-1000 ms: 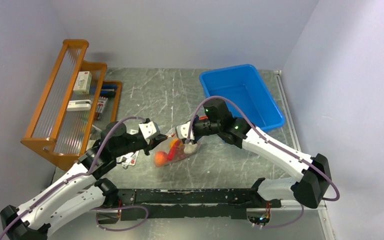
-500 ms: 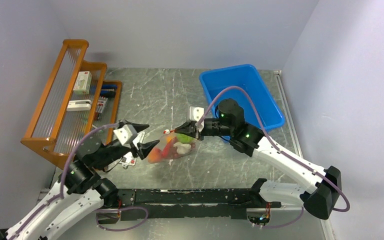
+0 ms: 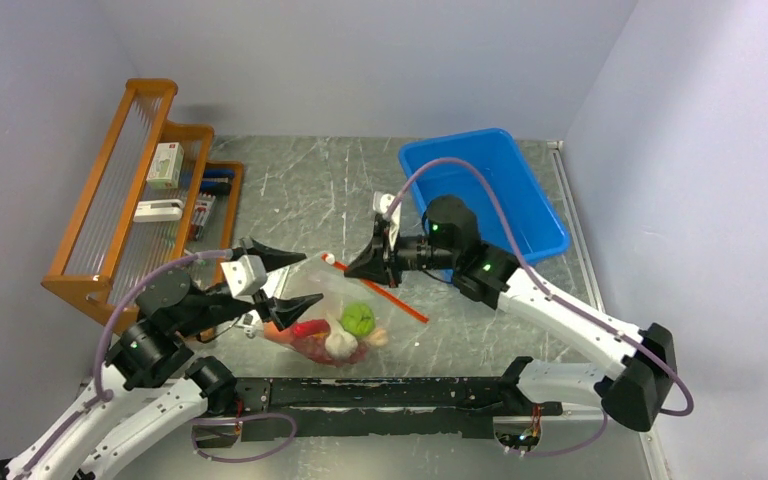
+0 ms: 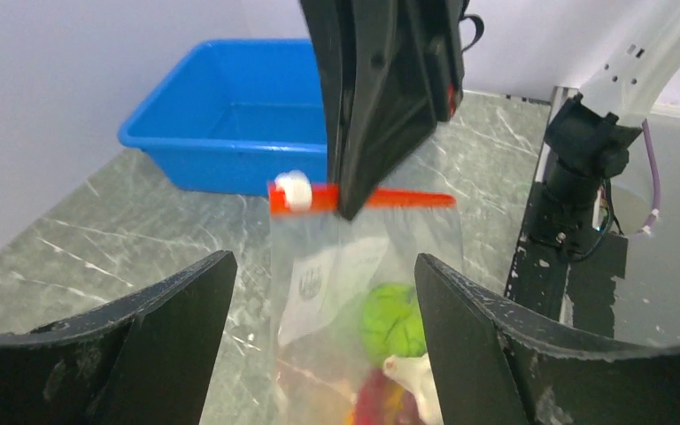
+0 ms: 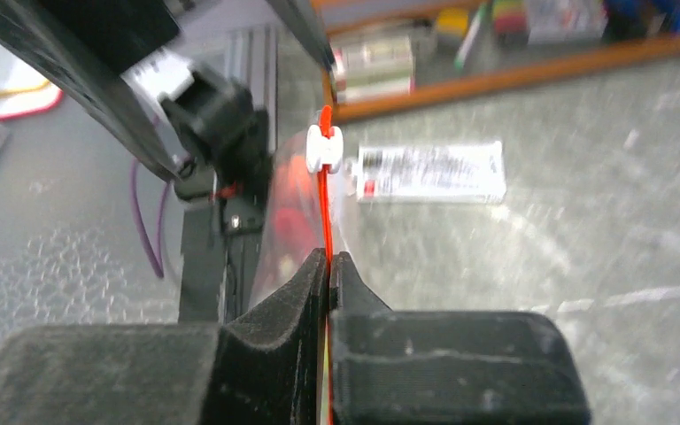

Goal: Open the zip-top bag and remove the fake food
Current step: Unzip the zipper food storage bag at the center of the board.

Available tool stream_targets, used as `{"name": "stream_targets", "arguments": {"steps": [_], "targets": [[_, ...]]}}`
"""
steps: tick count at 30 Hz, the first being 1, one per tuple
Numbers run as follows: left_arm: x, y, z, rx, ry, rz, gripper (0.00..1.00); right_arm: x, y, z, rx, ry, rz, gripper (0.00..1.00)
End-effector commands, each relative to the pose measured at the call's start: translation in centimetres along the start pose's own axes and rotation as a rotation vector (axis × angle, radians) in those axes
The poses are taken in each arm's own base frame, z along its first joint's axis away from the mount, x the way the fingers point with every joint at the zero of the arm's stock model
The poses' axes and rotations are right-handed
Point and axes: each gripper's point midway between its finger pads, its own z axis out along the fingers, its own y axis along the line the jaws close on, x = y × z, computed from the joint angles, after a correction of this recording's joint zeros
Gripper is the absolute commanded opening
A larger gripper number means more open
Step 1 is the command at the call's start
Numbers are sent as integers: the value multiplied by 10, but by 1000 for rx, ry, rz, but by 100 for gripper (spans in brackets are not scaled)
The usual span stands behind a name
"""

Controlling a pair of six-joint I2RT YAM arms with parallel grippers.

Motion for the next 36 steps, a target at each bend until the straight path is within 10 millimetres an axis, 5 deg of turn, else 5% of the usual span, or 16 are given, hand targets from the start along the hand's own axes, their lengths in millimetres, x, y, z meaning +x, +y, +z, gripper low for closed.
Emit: {"name": "stream_targets", "arguments": {"steps": [1, 10, 26, 28, 33, 36], "targets": [[32, -9, 13, 58, 56, -58, 86, 61, -9, 7, 41, 78, 116, 0], [72, -11, 34, 93, 88, -122, 85, 65, -2, -5, 40, 54, 48, 0], [52, -14, 58, 231, 37, 29, 87, 62, 2, -14, 68, 7, 70, 0], [54, -22, 58, 305, 61, 30, 82, 62, 2, -14, 70, 13, 69, 0], [65, -31, 58, 387, 118, -31, 43, 62, 1, -15, 73, 6, 43, 0], [70, -39, 52, 427, 138, -66, 33, 61, -1, -16, 92, -6, 40, 0]]}}
